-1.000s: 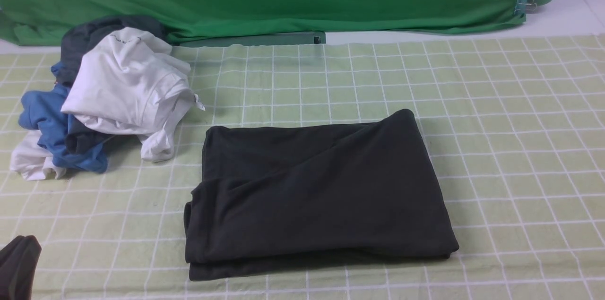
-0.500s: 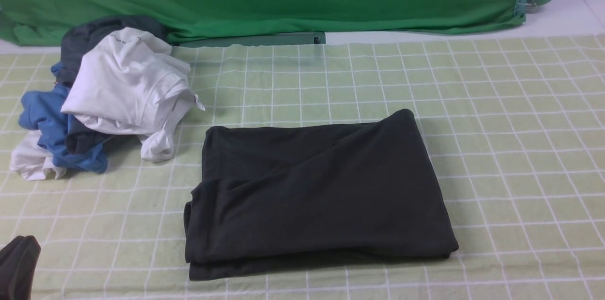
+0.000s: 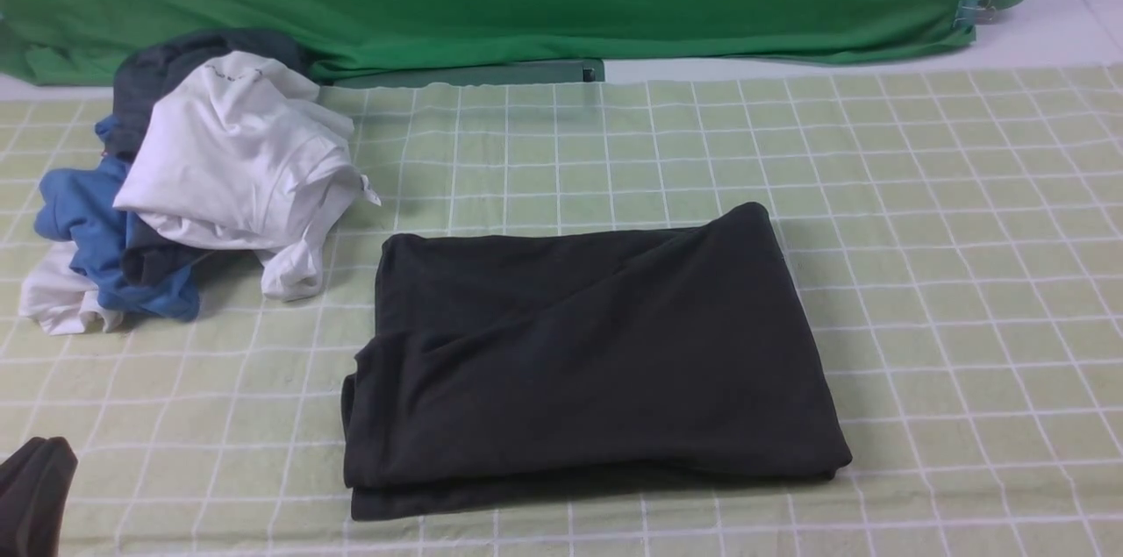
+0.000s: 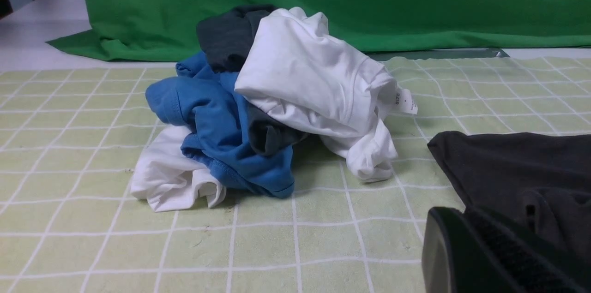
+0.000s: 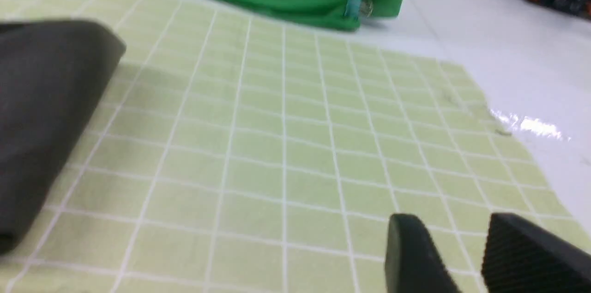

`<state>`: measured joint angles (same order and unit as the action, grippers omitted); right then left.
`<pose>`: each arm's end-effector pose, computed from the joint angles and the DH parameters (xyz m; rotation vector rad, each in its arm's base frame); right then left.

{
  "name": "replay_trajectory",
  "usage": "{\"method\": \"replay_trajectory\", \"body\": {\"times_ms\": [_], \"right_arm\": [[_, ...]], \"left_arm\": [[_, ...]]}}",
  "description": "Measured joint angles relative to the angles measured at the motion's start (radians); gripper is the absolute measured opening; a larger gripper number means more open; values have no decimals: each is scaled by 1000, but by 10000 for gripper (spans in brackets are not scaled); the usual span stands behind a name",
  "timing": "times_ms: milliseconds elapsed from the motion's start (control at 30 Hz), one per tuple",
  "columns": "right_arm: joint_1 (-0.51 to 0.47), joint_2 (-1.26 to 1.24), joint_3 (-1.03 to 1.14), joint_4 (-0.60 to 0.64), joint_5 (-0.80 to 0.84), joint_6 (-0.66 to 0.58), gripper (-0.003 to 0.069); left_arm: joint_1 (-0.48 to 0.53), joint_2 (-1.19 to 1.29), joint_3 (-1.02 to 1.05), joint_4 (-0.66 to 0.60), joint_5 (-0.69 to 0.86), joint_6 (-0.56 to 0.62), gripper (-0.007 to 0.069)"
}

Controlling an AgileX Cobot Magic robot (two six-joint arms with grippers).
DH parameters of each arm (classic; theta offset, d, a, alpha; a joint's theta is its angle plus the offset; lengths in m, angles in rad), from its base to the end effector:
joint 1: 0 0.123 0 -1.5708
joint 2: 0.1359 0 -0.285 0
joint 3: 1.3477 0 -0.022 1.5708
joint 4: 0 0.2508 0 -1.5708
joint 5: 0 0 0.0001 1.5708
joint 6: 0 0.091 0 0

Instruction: Fold a long-sleeved shirt over a green coffee tablecloth.

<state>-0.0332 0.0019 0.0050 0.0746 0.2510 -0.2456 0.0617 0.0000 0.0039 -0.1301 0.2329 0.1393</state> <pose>0.0556 -0.0002 0.1887 -0.1356 1.7374 -0.1354 0.0557 0.0007 0.1909 -0.0199 1.7184 0.0294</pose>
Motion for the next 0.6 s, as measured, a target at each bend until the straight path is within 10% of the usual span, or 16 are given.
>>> {"method": "replay_trajectory", "body": {"times_ms": [600], "right_arm": [[12,-2,5,0,9,0,237]], "left_arm": [[0,0,0,0,0,0,15]]}}
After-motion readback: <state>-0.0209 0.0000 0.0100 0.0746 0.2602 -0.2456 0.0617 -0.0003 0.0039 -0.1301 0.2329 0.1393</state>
